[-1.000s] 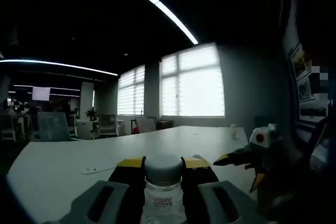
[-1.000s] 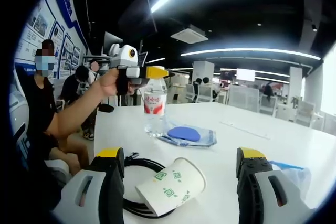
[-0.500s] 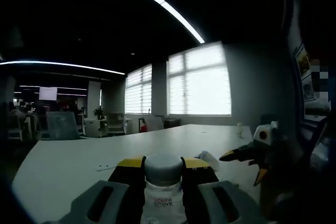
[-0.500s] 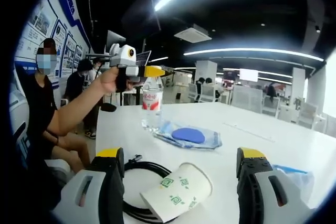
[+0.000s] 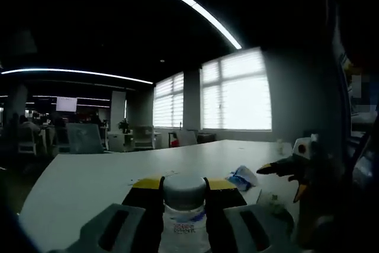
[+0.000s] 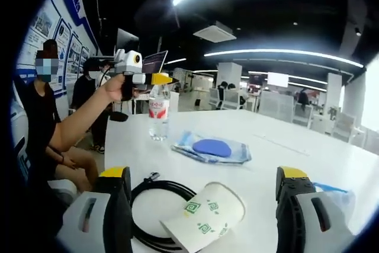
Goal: Arrange the tabletop items into an orderly group along one side of the table until the central work area is clear of visible clutter.
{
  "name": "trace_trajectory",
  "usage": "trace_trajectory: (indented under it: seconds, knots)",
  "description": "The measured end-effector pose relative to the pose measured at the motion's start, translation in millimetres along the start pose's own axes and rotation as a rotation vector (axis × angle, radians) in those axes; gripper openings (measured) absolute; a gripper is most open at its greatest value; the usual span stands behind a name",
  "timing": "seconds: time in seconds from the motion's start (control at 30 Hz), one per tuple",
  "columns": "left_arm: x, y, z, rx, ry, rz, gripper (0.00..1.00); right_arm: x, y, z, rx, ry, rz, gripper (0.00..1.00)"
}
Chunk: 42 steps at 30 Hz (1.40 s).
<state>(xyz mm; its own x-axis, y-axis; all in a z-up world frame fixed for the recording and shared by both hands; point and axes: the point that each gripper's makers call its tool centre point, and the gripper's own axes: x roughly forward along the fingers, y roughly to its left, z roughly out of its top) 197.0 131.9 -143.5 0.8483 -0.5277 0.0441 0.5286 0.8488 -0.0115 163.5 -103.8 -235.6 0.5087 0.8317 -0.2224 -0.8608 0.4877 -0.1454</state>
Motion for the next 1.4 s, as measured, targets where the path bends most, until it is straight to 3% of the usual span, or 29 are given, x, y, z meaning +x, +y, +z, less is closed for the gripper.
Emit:
trace_trajectory:
  seconds: [0.33, 0.57, 0.77, 1.0, 1.23, 1.4]
  knots:
    - [-12, 17.2, -18.5, -0.022, 0.011, 0.037, 0.23, -3, 4, -14.1, -0.007, 0.05, -0.013, 1.0]
    - [-14, 20.7, -27.8, -0.039, 0.01, 0.042, 0.23, -5, 2, -12.0, -0.006, 0.048, -0.024, 1.0]
    - [-16, 19.2, -26.0, -0.043, -0.009, 0.03, 0.23, -4, 2, -14.7, 0.001, 0.057, -0.024, 1.0]
    - [-16, 9.4, -27.2, 0.006, -0.003, 0.019, 0.24, -2, 0, -12.6, -0.015, 0.064, -0.025, 1.0]
    - [-17, 11.1, -27.0, 0.012, 0.002, 0.028, 0.24, -4, -5, -9.2, -0.026, 0.064, -0.03, 1.0]
    - [-17, 11.5, -25.4, 0.072, 0.031, 0.056, 0.24, -4, -11, -8.6, -0.028, 0.071, -0.034, 1.0]
